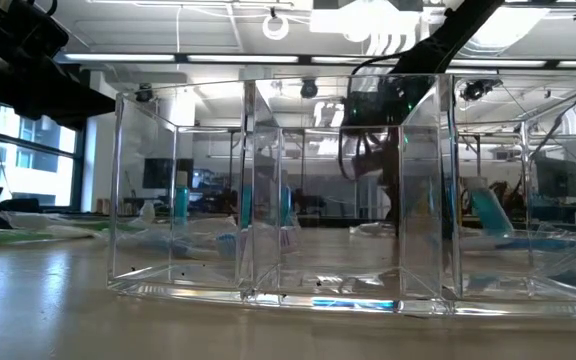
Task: Pick & Place toothbrushing station
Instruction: Put the orange toothbrush into the transparent organizer
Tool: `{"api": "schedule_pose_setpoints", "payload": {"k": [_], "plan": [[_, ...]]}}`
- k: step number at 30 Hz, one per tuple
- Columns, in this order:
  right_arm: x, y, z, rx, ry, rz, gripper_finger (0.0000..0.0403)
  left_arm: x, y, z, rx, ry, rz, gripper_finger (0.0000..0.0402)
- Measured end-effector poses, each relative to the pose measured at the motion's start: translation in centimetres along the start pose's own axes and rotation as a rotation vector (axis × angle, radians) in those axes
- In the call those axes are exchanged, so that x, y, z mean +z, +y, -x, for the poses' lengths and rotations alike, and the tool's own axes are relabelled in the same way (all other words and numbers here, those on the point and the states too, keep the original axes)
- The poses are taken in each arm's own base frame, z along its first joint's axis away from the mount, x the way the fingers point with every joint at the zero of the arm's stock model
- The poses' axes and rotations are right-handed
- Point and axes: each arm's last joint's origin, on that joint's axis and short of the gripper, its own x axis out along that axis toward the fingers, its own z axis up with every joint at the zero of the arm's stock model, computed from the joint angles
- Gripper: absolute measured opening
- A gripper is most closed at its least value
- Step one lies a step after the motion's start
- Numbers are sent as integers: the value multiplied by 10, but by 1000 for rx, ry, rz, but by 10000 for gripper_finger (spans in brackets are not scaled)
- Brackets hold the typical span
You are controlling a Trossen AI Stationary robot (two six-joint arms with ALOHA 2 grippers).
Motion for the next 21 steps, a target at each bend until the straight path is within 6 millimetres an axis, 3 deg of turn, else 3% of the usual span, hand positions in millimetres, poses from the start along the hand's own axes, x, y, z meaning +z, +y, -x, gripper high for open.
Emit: {"api": "schedule_pose_setpoints", "payload": {"k": [4,9,21], "plan": [[1,12,15,-144,8,50,10,0,0,0,1,-3,1,3],[2,21,55,-248,-104,63,8,0,0,0,1,-4,2,3],[-15,62,143,-289,-442,49,7,1,0,0,2,-10,5,3]]}}
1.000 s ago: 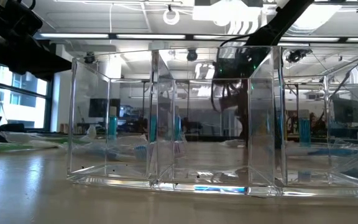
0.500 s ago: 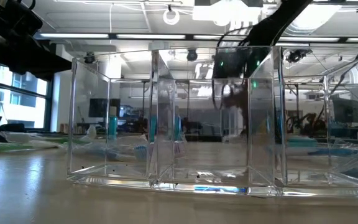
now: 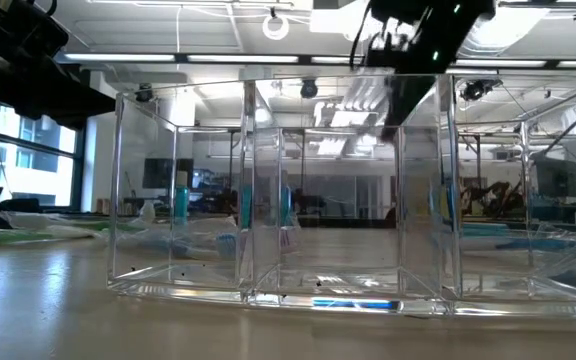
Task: Pick & Place toothbrushing station
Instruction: Put the orange toothbrush into the transparent organizer
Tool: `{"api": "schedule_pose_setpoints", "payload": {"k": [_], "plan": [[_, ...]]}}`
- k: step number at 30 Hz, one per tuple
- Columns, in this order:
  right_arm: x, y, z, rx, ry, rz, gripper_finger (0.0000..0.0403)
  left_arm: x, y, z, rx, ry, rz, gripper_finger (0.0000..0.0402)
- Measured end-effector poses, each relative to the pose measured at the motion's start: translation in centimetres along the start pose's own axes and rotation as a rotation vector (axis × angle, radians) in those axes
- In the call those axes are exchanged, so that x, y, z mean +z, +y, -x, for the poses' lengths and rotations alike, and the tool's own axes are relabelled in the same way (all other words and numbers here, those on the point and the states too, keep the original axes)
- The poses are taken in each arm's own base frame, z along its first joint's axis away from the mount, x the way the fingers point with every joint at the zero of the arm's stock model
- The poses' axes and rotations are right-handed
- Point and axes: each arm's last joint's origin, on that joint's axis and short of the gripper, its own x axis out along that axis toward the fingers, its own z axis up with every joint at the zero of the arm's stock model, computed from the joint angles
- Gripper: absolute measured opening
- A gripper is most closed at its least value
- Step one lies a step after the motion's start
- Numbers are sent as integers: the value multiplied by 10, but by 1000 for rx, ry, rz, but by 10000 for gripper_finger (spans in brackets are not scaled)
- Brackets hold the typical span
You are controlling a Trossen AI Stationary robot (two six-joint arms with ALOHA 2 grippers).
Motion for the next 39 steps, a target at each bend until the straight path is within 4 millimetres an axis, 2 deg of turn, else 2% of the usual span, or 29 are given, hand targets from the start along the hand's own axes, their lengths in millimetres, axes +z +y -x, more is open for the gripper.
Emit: {"api": "schedule_pose_setpoints", "payload": {"k": [6,12,15,20,23,27,32,39], "plan": [[9,18,51,62,-244,-67,5,0,0,0,-6,-1,9,3],[17,44,100,224,-513,-143,5,0,0,0,-9,0,10,3],[23,64,120,340,-639,-136,5,0,0,0,-9,2,24,3],[31,108,149,523,-838,-75,5,0,-1,0,-18,5,37,3],[32,135,158,554,-911,-30,5,-1,-2,0,-64,15,34,3],[37,164,157,476,-966,-63,5,-1,-3,0,-98,25,32,3],[43,192,146,390,-981,-204,5,-1,-3,0,-100,26,31,3],[33,241,146,340,-1025,-361,5,-2,-5,1,-170,41,50,3]]}}
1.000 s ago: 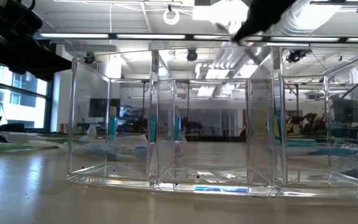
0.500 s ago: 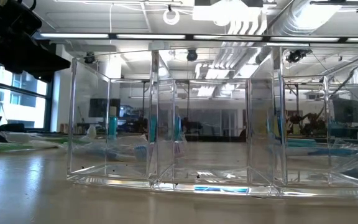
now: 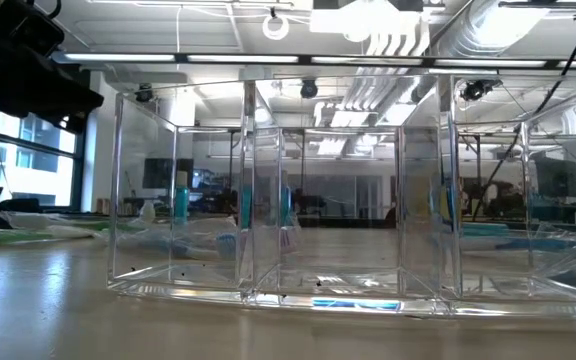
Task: Pick & Place toothbrushing station
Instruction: Put the orange toothbrush into the transparent organizer
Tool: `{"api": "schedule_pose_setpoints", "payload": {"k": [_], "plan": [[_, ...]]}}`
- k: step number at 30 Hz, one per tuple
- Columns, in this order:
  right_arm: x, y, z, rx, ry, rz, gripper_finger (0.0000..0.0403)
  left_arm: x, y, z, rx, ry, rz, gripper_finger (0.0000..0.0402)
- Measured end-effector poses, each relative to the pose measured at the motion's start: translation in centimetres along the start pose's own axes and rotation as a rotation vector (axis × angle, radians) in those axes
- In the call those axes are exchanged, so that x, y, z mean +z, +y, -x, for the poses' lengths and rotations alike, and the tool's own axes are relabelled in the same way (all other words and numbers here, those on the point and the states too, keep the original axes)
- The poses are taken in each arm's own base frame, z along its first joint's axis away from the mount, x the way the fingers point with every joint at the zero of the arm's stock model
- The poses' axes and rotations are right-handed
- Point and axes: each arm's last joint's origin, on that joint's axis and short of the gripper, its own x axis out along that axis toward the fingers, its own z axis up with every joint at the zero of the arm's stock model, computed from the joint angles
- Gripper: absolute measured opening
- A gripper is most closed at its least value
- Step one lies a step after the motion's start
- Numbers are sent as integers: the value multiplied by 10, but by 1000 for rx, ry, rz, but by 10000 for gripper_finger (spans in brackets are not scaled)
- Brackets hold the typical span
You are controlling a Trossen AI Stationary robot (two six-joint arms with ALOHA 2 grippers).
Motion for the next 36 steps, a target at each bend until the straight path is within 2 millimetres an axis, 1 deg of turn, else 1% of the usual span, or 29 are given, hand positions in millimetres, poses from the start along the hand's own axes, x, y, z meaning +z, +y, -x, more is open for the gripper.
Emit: {"api": "schedule_pose_setpoints", "payload": {"k": [3,7,10,14,18,21,29,36], "plan": [[-9,16,8,-74,-32,-41,5,0,-1,0,-24,5,28,3],[-28,28,15,-225,-16,-73,5,-1,-2,0,-58,13,31,3],[-44,32,12,-274,-8,-115,5,-1,-2,0,-85,19,31,3],[-68,33,1,-313,1,-169,5,-1,-3,0,-109,25,48,3],[-85,33,-4,-376,-7,-189,5,-2,-4,0,-125,36,55,3],[-90,35,-3,-404,-10,-180,5,-2,-4,0,-141,42,54,3],[-90,46,12,-423,-25,-185,5,-3,-4,0,-148,48,52,3],[-103,40,8,-418,22,-171,5,-3,-4,0,-148,48,49,3]]}}
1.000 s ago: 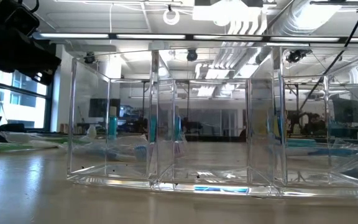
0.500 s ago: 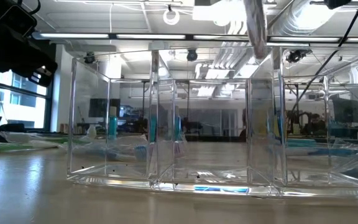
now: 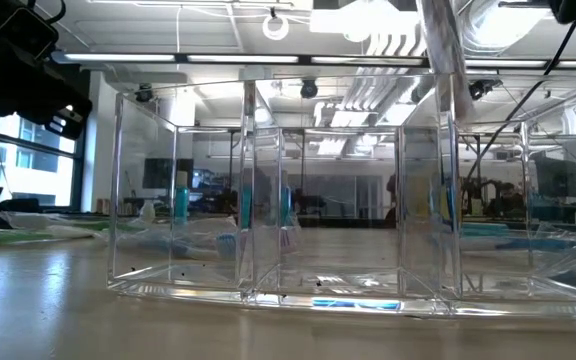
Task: Pick & Place toothbrushing station
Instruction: Put the orange toothbrush into the transparent organizer
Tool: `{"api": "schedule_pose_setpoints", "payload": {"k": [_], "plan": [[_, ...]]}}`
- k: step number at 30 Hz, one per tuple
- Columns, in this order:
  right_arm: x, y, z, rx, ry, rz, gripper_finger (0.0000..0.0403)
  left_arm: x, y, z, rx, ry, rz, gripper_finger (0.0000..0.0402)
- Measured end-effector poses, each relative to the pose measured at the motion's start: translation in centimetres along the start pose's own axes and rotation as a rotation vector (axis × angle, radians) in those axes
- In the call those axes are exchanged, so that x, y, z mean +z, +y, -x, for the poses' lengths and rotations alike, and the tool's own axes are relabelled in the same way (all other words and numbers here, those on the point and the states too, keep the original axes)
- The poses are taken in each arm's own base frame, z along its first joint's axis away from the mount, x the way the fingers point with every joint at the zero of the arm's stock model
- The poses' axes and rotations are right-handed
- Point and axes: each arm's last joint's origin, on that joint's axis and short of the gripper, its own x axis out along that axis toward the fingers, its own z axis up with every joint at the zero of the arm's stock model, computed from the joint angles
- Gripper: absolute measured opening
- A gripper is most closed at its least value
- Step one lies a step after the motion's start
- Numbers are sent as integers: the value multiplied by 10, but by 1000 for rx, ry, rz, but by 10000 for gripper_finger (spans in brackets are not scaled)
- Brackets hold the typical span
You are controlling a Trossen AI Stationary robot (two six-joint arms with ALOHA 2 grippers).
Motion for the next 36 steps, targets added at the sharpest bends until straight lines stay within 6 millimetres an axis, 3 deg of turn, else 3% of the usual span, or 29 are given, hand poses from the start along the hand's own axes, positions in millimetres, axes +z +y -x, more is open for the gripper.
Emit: {"api": "schedule_pose_setpoints", "payload": {"k": [14,23,36], "plan": [[-18,-9,-4,5,73,117,5,0,0,0,1,1,25,3],[-48,-11,-15,-14,87,114,6,0,0,0,2,1,26,3],[-48,-9,-20,20,105,89,12,0,0,0,3,1,26,3]]}}
